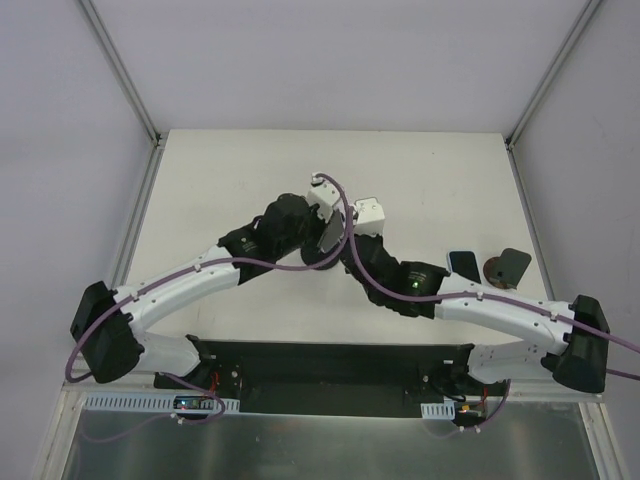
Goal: Place the phone on the phone stand
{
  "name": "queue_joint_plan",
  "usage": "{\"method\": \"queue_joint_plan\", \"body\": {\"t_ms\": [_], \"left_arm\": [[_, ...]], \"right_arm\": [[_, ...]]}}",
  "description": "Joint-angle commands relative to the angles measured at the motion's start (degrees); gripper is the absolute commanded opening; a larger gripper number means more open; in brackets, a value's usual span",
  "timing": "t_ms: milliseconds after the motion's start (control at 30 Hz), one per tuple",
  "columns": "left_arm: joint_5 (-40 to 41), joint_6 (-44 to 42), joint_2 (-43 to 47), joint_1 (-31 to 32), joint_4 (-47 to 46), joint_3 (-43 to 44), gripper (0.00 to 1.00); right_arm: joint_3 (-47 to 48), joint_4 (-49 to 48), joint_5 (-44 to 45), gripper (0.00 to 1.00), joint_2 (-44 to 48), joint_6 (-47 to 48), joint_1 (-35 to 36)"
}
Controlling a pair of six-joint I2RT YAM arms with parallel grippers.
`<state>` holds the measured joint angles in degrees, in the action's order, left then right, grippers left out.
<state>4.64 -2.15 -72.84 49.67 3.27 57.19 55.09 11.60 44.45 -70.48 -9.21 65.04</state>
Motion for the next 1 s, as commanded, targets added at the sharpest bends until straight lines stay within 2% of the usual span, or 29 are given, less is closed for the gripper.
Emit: {"method": "queue_joint_plan", "body": {"t_ms": [0, 67, 200, 267, 333, 367, 433, 467, 533, 567, 600, 633, 700, 767, 933, 967], "left_arm": [[35.1, -2.2, -7.7, -5.2, 1.7, 2.4, 0.00], [36.0, -0.7, -9.4, -5.2, 1.7, 3.4, 0.00], [25.2, -0.6, -7.1, -5.3, -2.9, 1.1, 0.00], [17.2, -0.7, -4.5, -5.3, -3.0, -0.6, 0.00], [10.8, 0.0, -0.7, -5.3, -3.1, -1.8, 0.00], [9.2, 0.1, 0.8, -5.4, -2.8, -2.9, 0.00], [5.9, 0.0, 5.3, -5.5, -1.1, -3.7, 0.00], [2.0, -0.2, 6.7, -5.7, -0.5, -3.8, 0.00], [-2.0, -0.8, 10.3, -6.3, 1.6, -3.8, 0.00], [-7.1, -1.1, 11.4, -6.5, 2.3, -3.7, 0.00], [-9.5, -2.3, 13.0, -6.9, 3.2, -3.6, 0.00], [-12.5, -3.1, 13.8, -7.0, 4.1, -3.3, 0.00], [-19.9, -5.4, 16.4, -7.0, 5.8, -3.2, 0.00], [-23.3, -6.5, 18.2, -7.0, 6.7, -3.4, 0.00], [-35.4, -9.3, 21.8, -9.1, 8.8, -4.3, 0.00], [-36.6, -9.4, 21.9, -9.2, 8.9, -4.5, 0.00]], "right_arm": [[7.5, 1.3, 6.7, 0.00, 3.4, -4.8, 6.1], [7.7, 1.0, 6.1, 0.00, 3.4, -6.0, 6.4], [5.1, -0.3, 4.7, 0.00, 5.2, -7.6, 6.7], [3.5, -1.4, 3.2, 0.00, 7.4, -5.4, 6.2], [1.3, -3.3, -3.9, 0.00, 10.2, 1.4, 1.4], [0.6, -3.9, -12.8, 0.00, 11.1, 3.6, -0.8], [-3.0, -7.0, -23.0, 0.01, 13.5, 11.5, -8.0], [-4.2, -7.9, -32.1, 0.03, 14.1, 13.8, -10.1], [-5.9, -10.4, -40.9, 0.30, 14.4, 21.5, -15.1], [-5.3, -10.2, -49.5, 0.43, 13.6, 24.0, -16.5], [-4.3, -8.1, -53.8, 0.63, 11.2, 26.2, -18.6], [-2.3, -7.3, -57.6, 0.69, 9.7, 29.7, -19.5], [0.3, -4.4, -63.7, 0.76, 5.4, 31.8, -20.6], [0.9, -5.9, -71.1, 0.81, 2.7, 33.8, -21.0], [0.7, -9.7, -80.3, 0.85, -1.1, 37.5, -21.3], [1.4, -9.7, -84.7, 0.85, -2.5, 38.4, -21.2]]}}
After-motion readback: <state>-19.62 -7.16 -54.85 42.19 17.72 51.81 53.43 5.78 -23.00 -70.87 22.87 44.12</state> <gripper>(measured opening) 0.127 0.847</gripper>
